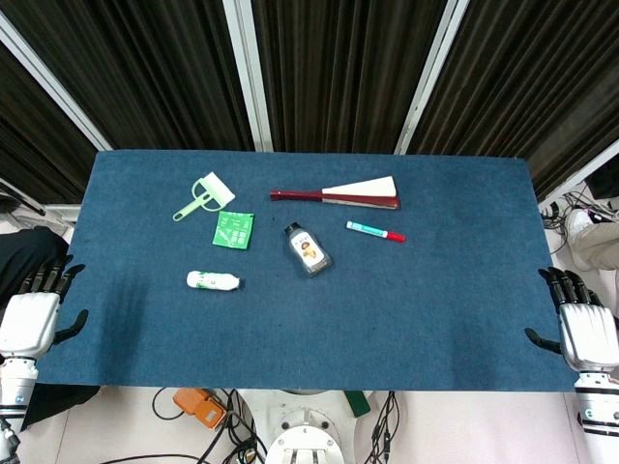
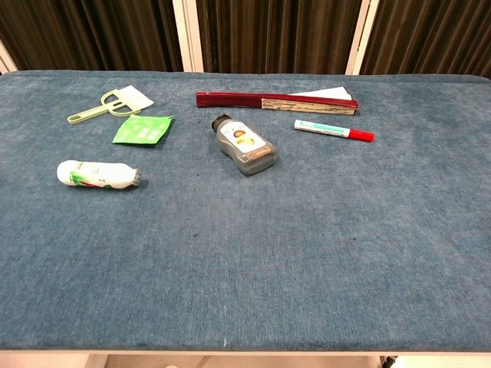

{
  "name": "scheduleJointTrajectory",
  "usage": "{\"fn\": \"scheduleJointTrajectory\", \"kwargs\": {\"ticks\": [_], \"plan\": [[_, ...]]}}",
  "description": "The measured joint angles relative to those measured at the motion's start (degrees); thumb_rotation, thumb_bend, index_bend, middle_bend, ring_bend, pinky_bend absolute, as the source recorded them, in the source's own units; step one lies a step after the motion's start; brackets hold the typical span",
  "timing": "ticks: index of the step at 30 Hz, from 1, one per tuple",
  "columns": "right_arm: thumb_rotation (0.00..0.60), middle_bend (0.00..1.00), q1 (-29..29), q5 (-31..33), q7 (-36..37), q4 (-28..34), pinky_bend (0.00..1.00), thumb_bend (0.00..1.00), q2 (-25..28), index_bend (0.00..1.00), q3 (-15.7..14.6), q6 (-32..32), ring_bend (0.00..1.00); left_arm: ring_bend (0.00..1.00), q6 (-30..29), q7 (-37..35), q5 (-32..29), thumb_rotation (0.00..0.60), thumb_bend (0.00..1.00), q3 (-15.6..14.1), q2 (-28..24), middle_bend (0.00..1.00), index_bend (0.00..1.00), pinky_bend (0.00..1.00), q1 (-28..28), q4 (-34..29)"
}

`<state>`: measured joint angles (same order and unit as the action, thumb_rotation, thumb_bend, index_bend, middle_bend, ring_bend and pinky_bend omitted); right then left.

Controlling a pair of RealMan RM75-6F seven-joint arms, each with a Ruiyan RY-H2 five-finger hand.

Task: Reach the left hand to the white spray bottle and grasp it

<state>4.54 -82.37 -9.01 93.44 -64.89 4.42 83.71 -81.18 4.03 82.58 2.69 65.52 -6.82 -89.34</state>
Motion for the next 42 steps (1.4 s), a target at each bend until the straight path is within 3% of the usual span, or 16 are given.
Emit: {"fn": "scheduleJointTrajectory", "kwargs": {"ticks": [10, 21, 32, 42], "plan": [[0.600, 0.19, 0.6, -0.1, -0.4, 0.2, 0.33, 0.20, -0.1, 0.21, 0.0, -1.0, 0.17, 0.04, -2.2, 1.6, 0.0, 0.600, 0.30, 0.2, -0.4, 0.07, 0.11, 0.15, 1.0, -1.1], [0.600, 0.19, 0.3, 0.3, 0.1, 1.0, 0.33, 0.20, 0.0, 0.21, -0.2, -0.9, 0.17, 0.04, 0.7, 0.2, -0.8, 0.600, 0.30, -0.2, 0.8, 0.07, 0.11, 0.15, 0.2, -1.6], [0.600, 0.19, 0.6, 0.9, 0.4, 1.4, 0.33, 0.20, 0.3, 0.22, -0.3, -2.2, 0.17, 0.09, 10.9, 6.5, -1.2, 0.600, 0.23, 1.1, 6.7, 0.10, 0.11, 0.15, -7.8, -4.7], [0.600, 0.19, 0.9, 1.6, 0.2, 1.9, 0.33, 0.20, 0.6, 0.22, -0.4, -3.1, 0.17, 0.11, 20.8, 14.6, -8.8, 0.600, 0.24, 4.7, 13.9, 0.15, 0.17, 0.15, -16.6, -3.0]]}}
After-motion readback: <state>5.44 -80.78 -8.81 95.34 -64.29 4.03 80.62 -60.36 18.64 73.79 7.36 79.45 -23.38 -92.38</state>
